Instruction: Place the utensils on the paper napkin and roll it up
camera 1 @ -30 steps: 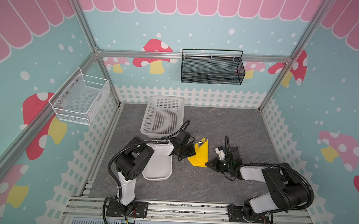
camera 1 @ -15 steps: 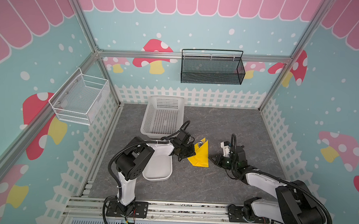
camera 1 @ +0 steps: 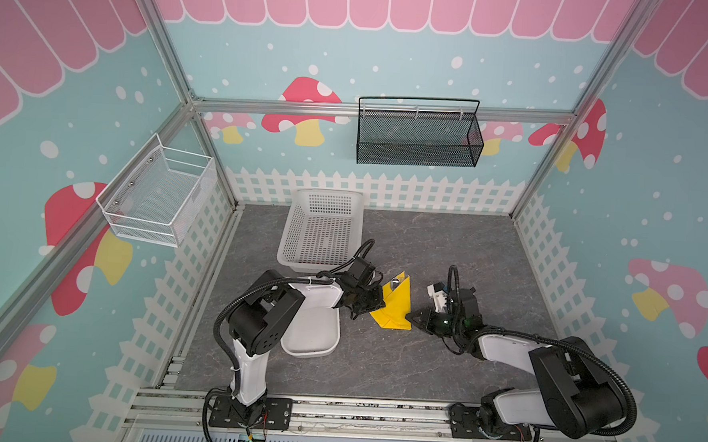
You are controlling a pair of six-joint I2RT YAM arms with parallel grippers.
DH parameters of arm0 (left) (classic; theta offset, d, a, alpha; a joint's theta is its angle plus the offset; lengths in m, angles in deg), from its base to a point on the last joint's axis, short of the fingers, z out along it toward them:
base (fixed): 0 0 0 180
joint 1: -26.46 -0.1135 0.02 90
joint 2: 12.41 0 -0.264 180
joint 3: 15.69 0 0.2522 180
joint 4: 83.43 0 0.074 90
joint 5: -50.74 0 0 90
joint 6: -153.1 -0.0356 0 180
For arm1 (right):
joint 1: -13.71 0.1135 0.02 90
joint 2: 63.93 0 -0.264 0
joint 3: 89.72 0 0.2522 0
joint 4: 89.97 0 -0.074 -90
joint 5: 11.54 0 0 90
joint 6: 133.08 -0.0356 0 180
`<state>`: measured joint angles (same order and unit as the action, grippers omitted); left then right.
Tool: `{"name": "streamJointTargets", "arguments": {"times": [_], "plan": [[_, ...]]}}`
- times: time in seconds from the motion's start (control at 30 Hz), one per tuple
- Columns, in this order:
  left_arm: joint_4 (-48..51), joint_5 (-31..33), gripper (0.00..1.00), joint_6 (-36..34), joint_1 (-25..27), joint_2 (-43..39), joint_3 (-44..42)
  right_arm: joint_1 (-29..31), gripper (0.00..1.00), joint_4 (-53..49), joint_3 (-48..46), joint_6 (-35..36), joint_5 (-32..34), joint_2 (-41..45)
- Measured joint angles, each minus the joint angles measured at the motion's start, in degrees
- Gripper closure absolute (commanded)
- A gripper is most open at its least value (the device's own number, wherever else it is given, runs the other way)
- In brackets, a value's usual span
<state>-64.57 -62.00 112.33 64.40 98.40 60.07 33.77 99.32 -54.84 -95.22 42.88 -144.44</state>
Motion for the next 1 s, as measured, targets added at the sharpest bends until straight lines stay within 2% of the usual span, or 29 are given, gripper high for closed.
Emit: {"name": "streamJointTargets", "arguments": {"times": [0.27,0.8,1.0], "plan": [[-0.1,0.0,0.99,0.0,0.0,0.0,0.0,2.9,0.86,0.8,3.1,0.7,-2.2,-5.5],[0.0,0.0,0.98,0.0,0.0,0.0,0.0,5.6,0.87,-1.6,6.7,3.1,0.6,-11.6],[0.0,0.0,0.91,0.0,0.0,0.0,0.0,5.6,0.88,-1.6,6.7,3.3,0.9,-11.8]]}}
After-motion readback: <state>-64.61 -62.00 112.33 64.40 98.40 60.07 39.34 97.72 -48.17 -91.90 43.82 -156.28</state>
